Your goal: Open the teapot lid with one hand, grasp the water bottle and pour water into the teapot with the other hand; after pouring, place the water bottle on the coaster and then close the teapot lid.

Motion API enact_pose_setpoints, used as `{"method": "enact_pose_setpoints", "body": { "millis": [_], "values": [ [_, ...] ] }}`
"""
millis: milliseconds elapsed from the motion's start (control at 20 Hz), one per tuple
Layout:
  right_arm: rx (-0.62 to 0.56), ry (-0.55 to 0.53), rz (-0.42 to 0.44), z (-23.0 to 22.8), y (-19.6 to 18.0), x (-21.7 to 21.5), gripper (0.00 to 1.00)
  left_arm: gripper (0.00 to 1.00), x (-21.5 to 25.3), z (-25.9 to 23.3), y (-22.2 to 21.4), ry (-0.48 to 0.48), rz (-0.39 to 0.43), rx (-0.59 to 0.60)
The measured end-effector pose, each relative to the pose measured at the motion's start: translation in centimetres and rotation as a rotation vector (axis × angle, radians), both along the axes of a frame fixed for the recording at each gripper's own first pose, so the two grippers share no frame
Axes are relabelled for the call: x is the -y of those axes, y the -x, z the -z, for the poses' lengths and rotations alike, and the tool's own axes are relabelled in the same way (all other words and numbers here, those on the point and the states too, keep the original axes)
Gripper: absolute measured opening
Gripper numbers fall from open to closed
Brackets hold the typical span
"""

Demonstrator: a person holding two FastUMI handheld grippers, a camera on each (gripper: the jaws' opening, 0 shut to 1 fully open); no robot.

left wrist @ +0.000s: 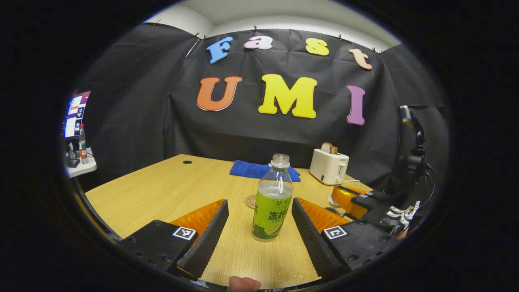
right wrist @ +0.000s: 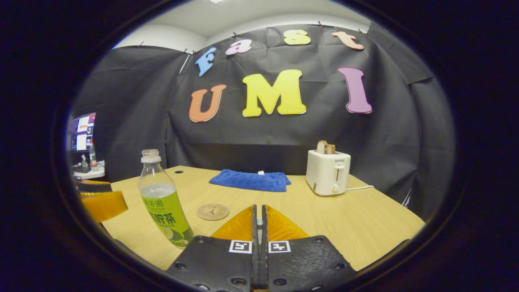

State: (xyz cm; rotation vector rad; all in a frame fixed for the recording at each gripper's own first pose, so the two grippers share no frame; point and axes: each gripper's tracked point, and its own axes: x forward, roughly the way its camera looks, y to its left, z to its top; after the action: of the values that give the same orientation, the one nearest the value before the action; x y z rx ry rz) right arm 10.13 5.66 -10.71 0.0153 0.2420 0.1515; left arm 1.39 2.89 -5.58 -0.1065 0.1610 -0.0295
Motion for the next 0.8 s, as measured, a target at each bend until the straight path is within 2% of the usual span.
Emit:
{"method": "enact_pose_setpoints", "body": {
  "millis": [350,800],
  "values": [
    [-0.001,0.007,0.001,-0.6,1.9,2.2,0.00,0.98,2.0,4.2,-1.3,-0.018,0.055,-0.085],
    [0.012,0.022,0.020,-1.3,3.1,4.5,0.00,0.98,3.1,7.4,-4.5,-0.004,0.069,-0.134]
  ]
}}
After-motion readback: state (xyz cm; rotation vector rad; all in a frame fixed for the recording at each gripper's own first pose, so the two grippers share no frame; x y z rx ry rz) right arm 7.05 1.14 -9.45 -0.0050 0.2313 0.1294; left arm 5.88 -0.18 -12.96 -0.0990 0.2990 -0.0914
